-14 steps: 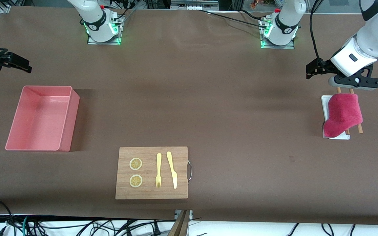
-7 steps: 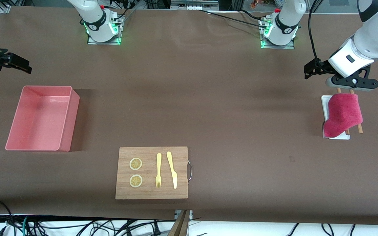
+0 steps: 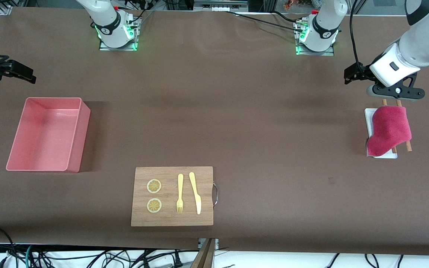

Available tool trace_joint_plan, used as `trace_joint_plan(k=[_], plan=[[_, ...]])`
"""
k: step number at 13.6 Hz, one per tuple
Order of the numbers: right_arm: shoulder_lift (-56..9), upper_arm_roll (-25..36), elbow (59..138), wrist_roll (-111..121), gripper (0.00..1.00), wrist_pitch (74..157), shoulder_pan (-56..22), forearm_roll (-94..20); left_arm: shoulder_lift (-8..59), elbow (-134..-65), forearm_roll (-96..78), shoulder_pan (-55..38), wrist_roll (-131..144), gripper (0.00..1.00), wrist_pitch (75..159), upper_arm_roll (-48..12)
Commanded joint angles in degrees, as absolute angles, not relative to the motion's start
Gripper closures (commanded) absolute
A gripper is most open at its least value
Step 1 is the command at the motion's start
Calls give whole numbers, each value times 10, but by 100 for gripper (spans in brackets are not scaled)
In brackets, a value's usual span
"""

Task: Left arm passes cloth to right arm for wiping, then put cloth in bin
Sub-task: 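Move the left gripper toward the pink cloth on the white holder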

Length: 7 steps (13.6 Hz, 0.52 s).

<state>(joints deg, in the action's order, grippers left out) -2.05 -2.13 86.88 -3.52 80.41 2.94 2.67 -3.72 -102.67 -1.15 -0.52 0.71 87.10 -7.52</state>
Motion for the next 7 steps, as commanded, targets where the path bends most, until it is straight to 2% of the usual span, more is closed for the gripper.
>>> trace_joint_plan(k=[1,5,7], plan=[[-27,-23,854,-42,0,801,29,25,-35,-1003,-22,-5,11,0,849,-102],[-27,-22,854,-42,0,801,29,24,-35,-997,-20,-6,6,0,838,-139],[-27,-23,854,-42,0,801,29,25,-33,-967,-25,-4,3,0,803,-138]])
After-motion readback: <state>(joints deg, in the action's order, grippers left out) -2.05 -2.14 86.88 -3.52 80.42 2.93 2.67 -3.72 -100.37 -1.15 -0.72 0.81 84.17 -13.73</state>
